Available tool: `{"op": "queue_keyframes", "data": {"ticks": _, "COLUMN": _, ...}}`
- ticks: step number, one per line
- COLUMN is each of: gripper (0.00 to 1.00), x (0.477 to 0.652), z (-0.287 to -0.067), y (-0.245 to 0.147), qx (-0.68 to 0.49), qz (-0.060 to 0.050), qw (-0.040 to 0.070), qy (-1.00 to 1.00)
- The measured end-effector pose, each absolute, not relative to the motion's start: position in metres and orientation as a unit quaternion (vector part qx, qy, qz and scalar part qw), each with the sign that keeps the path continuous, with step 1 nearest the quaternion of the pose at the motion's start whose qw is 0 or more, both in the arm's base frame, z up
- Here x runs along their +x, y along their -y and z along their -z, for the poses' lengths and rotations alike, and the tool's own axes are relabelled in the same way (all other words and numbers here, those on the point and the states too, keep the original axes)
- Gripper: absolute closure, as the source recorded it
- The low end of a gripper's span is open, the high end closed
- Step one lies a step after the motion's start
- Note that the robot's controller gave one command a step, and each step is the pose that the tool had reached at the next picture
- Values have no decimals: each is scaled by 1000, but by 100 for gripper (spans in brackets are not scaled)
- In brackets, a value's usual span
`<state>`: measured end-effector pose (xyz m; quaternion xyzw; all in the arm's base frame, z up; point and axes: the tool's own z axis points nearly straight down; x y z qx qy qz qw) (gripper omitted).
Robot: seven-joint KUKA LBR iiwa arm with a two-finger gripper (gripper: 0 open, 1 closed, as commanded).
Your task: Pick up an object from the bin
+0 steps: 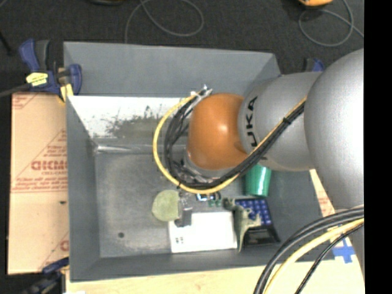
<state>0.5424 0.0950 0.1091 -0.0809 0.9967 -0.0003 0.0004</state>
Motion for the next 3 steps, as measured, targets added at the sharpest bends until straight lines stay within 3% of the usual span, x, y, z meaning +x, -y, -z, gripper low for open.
{"op": "queue_keyframes", "data": {"ticks": 1, "gripper": 0, "x": 548, "z": -70, "y": -102, "qx": -23, "qz": 0, "qw": 0, "qy": -1000}}
{"op": "queue_keyframes", "data": {"ticks": 2, "gripper": 100, "x": 556, "z": -70, "y": -73, "qx": 20, "qz": 0, "qw": 2, "qy": -1000}}
{"op": "queue_keyframes", "data": {"ticks": 3, "gripper": 100, "x": 556, "z": -70, "y": -73, "qx": 21, "qz": 0, "qw": 2, "qy": -1000}}
